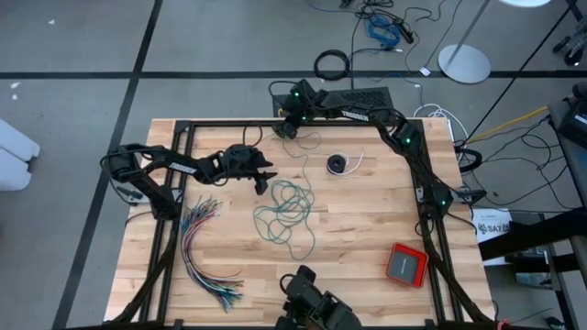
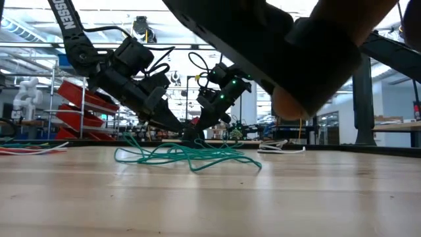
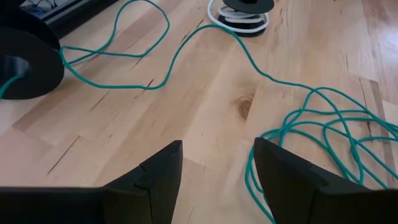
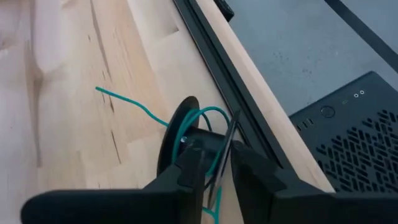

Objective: Coil cords
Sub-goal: Coil the green wire onto the spool

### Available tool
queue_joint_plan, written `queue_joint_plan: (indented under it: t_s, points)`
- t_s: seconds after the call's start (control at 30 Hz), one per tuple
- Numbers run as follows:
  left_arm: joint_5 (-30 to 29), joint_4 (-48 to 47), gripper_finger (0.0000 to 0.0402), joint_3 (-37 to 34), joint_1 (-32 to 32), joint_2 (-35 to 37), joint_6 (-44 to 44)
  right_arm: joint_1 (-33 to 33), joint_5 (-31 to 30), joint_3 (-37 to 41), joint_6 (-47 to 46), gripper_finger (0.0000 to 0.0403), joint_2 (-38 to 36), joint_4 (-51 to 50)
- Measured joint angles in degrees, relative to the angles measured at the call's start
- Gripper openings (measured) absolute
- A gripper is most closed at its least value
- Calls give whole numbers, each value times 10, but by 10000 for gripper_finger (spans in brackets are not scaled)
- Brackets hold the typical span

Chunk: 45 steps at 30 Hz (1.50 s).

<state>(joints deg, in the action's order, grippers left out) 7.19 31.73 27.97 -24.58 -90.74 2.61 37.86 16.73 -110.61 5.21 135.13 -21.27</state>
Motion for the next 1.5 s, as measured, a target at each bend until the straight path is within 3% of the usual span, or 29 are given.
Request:
queue_joint_plan:
  t_s: [0.5,0.73,1.1,1.5]
  points:
    - [0,2,205,0,0,0,0,-6,-3,0,-3,59,13,-9]
    - [0,2,205,0,1,0,0,-11,-28,0,11,5,20,-11]
    - [-12,1,205,0,2,0,0,-27,-66,0,32,1,19,-3]
    - [-62,-24,205,0,2,0,-5,-58,-112,0,58,0,-49,-4]
